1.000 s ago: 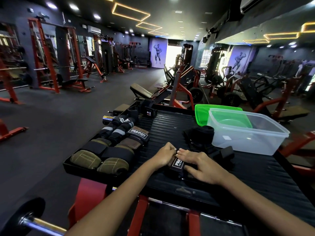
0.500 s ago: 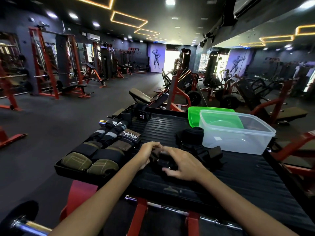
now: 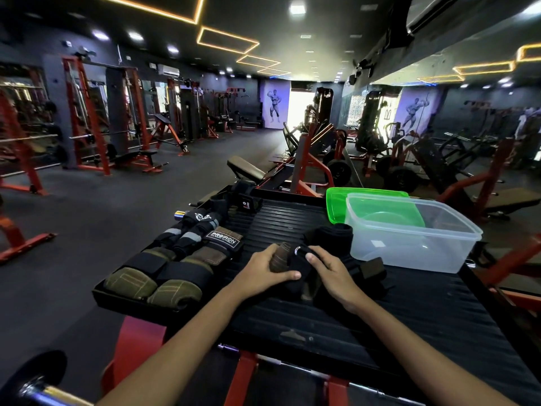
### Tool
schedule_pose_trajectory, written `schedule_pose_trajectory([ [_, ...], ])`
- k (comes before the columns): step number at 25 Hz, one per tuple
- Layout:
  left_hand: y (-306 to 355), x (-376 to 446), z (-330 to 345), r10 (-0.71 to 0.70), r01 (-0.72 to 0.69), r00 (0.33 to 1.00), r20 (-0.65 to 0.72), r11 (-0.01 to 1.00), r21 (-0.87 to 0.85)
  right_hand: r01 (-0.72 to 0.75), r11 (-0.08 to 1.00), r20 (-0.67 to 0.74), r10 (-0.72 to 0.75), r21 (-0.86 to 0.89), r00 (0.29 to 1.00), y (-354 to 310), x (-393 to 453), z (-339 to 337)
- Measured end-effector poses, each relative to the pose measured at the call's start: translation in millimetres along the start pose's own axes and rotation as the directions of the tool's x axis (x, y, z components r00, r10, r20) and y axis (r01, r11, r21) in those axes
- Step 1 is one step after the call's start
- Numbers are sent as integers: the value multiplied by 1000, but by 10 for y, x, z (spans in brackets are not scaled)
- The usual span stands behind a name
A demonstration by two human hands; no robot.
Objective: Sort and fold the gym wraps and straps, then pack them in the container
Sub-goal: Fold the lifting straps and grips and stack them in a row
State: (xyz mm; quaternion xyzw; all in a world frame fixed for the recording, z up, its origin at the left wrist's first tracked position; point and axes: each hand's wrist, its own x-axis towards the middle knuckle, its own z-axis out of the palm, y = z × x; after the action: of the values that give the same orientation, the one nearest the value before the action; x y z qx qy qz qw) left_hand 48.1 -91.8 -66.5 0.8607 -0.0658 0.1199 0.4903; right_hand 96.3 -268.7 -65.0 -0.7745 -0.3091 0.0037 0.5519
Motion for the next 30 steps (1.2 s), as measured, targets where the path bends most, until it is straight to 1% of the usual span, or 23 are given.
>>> schedule_pose_trajectory([
  [4,11,-11,4,54,-54,998,11,999,-5,15,1000,-118,-14,8,993,-3,26,-10],
  [6,2,-11,9,61,-60,998,23,998,-12,0,995,-110,11,101,994,-24,15,-36],
  [7,-1,-8,12,68,-68,998,16,998,1,-21,984,-117,43,179,992,-31,20,-53],
  [8,-10,-4,16,91,-91,996,-13,995,47,-50,962,-144,91,268,985,-26,39,-68],
  [9,-18,2,14,148,-139,987,-57,980,140,-89,926,-181,165,368,970,-23,63,-75],
  [10,-19,3,21,236,-203,967,-99,943,264,-137,875,-210,259,464,943,-24,84,-72],
  [11,-10,1,38,351,-284,929,-121,882,375,-196,818,-217,361,540,907,-35,90,-68],
  [12,1,2,67,465,-369,878,-114,809,457,-269,758,-190,457,595,869,-44,89,-63],
  [13,14,6,101,555,-438,827,-91,738,513,-354,690,-110,532,632,840,-67,66,-57],
  [14,35,8,124,612,-478,787,-79,685,550,-438,621,17,564,650,826,-86,42,-43],
  [15,63,9,131,646,-497,759,-80,654,570,-505,553,153,560,662,814,-114,9,-24],
  [16,83,11,127,671,-514,737,-81,634,578,-537,497,248,533,682,809,-150,-15,-1],
  [17,95,7,112,695,-537,715,-73,613,579,-531,470,284,498,705,819,-174,-23,15],
  [19,85,-18,95,722,-578,690,-52,593,562,-457,467,253,436,757,864,-174,7,11],
  [20,65,-37,92,691,-572,721,-53,637,517,-416,486,219,410,769,885,-153,23,-4],
  [21,54,-53,85,620,-539,783,-61,724,430,-383,526,189,385,759,903,-122,25,-28],
  [23,28,-56,89,397,-386,916,-63,912,138,-345,606,131,369,717,920,-41,38,-67],
  [24,28,-47,95,273,-275,960,-60,961,-20,-329,636,114,354,698,928,-18,36,-70],
  [25,33,-31,94,156,-162,986,-56,976,-143,-321,662,112,338,678,934,-3,33,-69],
  [26,30,-8,92,64,-74,997,-52,972,-222,-312,684,111,322,659,940,-11,25,-60],
  [27,24,11,88,1,-13,999,-45,962,-273,-292,702,106,296,650,949,-17,21,-42],
  [28,24,28,82,-40,26,998,-39,951,-309,-270,720,97,273,639,957,-22,14,-27],
  [30,13,37,82,-48,33,998,-33,931,-364,-258,756,77,267,601,961,-41,-1,-10],
])
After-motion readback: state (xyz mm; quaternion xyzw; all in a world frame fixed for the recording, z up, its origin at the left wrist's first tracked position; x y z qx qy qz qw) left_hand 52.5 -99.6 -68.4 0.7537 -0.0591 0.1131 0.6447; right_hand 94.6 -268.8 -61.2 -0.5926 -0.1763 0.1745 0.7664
